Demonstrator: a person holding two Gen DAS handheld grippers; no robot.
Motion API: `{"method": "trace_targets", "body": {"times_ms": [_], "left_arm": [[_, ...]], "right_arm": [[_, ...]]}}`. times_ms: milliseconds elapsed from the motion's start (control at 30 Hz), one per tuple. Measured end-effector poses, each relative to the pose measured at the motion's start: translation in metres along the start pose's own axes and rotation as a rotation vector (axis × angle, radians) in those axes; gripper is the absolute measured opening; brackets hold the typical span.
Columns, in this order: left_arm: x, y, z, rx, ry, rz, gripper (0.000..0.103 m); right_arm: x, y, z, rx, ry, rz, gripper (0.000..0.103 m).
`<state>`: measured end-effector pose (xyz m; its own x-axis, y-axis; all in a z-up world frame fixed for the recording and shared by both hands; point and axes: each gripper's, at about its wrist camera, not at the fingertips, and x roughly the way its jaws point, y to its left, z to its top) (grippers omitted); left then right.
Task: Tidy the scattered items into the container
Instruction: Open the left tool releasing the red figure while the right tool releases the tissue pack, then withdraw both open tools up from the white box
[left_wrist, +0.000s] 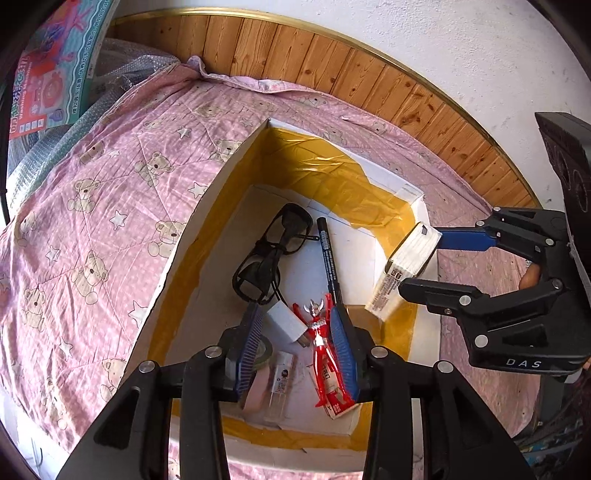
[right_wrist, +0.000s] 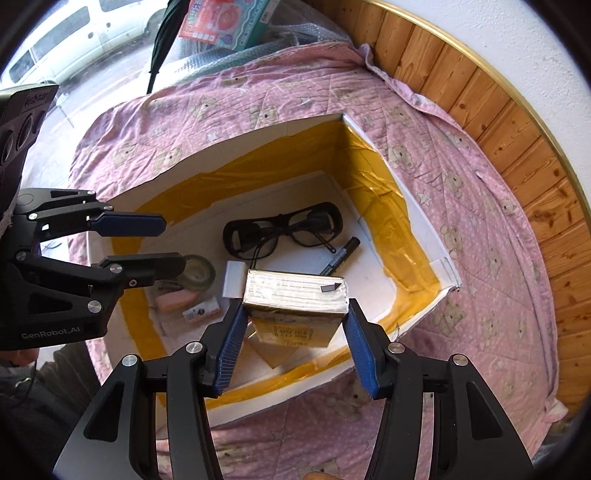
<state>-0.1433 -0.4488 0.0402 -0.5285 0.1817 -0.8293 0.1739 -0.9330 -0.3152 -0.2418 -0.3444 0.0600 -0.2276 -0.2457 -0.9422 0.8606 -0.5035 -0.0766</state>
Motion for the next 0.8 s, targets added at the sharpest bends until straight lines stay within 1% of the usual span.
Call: {"method": "trace_targets", "body": {"times_ms": [67, 167, 300, 367, 433, 533, 633, 733, 800], "left_arm": [[-0.007, -0.005, -0.004, 0.019, -0.001, -0.013, 0.041], [-0.016, -0.012, -0.009, 0.047, 0.0, -0.022, 0.044], [-0.027, -0.018, -0.018, 0.068, -0.007, -0.039, 0.044], [-0.032, -0.018, -0.022, 0.058, -0.015, -0.048, 0.047], [-0.035, -0.017, -0.024, 0.047, -0.021, -0.053, 0.047], [-0.041, -0.016, -0.028, 0.036, -0.035, -0.059, 0.047], [-0.047, -0.015, -0.031, 0.034, -0.044, -0.066, 0.047], [-0.051, -0.013, -0.032, 0.031, -0.052, -0.069, 0.047], [-0.053, -0.014, -0.032, 0.034, -0.055, -0.064, 0.047]], "right_arm": [[-0.005, 0.002, -0.005, -0.008, 0.015, 0.017, 0.056], [-0.011, 0.007, -0.011, -0.03, 0.031, 0.018, 0.056], [-0.017, 0.01, -0.013, -0.035, 0.032, 0.018, 0.056], [-0.019, 0.01, -0.011, -0.031, 0.025, 0.024, 0.056], [-0.022, 0.007, -0.006, 0.009, 0.001, 0.039, 0.056], [-0.022, 0.001, 0.002, 0.067, -0.008, 0.06, 0.058], [-0.025, 0.005, 0.006, 0.057, -0.017, 0.07, 0.059], [-0.025, 0.012, 0.007, 0.043, 0.003, 0.071, 0.059], [-0.027, 0.019, 0.005, 0.017, 0.008, 0.055, 0.059]]}}
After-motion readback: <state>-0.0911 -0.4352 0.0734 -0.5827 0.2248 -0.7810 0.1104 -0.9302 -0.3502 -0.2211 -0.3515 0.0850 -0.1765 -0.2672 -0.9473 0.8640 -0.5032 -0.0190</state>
